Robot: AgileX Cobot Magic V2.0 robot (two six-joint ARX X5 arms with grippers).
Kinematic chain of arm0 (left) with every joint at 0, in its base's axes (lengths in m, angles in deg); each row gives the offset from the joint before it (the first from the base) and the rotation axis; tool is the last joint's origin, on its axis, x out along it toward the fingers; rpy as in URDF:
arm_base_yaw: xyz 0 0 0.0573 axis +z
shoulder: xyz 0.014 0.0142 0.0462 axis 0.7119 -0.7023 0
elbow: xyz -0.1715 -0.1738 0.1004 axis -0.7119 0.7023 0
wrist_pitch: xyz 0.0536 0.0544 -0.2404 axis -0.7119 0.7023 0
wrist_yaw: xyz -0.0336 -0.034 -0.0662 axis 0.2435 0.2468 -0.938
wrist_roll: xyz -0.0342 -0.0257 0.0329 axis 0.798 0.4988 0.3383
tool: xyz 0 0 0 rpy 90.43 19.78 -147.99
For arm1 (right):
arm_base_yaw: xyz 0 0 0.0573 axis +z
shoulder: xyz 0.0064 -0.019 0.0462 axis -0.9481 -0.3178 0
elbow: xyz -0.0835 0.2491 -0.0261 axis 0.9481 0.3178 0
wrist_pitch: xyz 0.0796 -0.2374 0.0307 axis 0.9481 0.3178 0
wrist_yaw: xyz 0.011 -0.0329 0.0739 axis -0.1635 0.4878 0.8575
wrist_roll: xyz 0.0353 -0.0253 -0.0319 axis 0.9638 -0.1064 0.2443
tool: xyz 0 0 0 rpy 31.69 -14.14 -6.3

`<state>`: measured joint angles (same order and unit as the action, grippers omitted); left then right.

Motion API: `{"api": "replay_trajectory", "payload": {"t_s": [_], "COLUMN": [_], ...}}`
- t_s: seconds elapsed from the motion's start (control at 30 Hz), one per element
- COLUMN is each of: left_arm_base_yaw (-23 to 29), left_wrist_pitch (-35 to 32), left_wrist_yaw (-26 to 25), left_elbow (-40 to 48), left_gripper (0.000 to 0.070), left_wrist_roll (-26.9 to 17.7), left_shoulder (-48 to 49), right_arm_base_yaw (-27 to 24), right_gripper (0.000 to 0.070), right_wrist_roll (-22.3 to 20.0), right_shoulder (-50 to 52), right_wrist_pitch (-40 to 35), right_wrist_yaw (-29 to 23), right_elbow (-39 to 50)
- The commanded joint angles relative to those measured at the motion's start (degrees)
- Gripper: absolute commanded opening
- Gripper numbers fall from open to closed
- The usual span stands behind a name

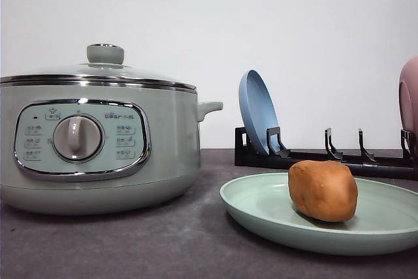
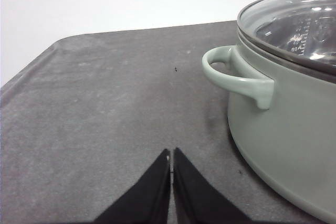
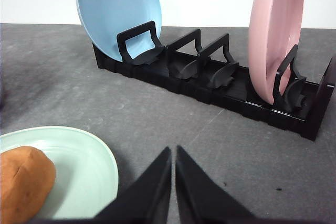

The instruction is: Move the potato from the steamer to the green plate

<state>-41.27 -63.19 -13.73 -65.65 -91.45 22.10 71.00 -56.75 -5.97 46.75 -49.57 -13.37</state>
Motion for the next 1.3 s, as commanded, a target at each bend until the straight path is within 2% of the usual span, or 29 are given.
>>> {"api": "replay_trajectory", "payload": {"t_s": [0.0,1.27], "left_arm_base_yaw": [0.1,0.1], "left_wrist_pitch": [0.4,0.4], "left_wrist_yaw": [0.3,0.3], "left_elbow": [1.2,1.2], "left_gripper": [0.0000,0.0000], "left_wrist_roll": [0.3,0.3], "left_shoulder": [0.1,0.1], "right_arm_base_yaw": [-0.1,-0.1], "right_gripper": [0.0000,0.0000], "right_wrist_roll": [0.1,0.1], "right_shoulder": [0.1,0.1], "right_wrist_pitch": [0.0,0.0], "right_wrist_yaw": [0.0,0.0], "right_elbow": [0.2,0.2]}}
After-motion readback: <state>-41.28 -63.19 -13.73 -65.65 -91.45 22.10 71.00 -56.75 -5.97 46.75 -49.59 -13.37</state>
